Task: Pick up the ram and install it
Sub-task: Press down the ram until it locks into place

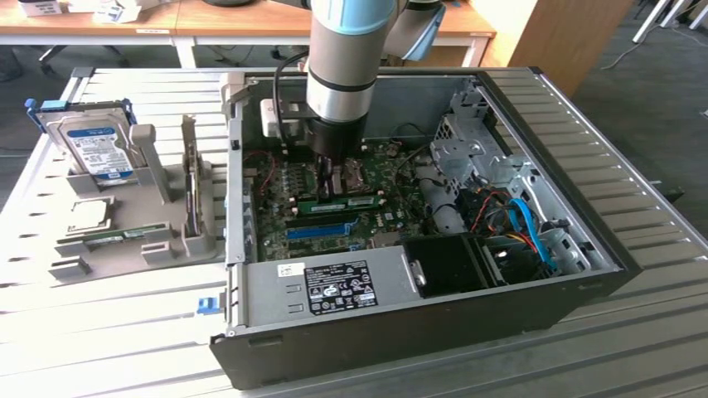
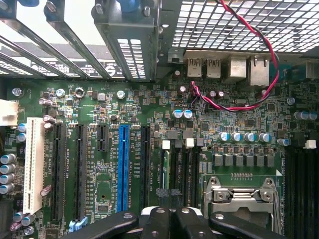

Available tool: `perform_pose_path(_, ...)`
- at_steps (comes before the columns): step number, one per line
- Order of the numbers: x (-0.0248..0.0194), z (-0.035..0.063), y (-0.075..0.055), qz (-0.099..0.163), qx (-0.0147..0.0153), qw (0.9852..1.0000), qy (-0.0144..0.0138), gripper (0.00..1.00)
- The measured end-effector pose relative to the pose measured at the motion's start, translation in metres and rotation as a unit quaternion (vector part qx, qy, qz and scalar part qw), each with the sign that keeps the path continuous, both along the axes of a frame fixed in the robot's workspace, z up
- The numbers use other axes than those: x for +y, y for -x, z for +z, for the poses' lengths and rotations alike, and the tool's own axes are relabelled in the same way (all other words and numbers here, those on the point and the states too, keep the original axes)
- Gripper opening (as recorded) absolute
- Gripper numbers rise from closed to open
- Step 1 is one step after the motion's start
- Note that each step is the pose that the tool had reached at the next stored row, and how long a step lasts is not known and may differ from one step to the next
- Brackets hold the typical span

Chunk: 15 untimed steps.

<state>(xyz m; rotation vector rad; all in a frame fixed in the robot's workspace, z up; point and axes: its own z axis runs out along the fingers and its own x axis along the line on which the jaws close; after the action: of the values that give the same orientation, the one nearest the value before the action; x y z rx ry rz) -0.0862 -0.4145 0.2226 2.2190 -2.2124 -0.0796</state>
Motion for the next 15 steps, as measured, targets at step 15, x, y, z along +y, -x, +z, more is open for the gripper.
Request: perform_pose_path(15,0.0,-0.0001,0.0,0.0,0.0,1.0,-0.0001,0.11)
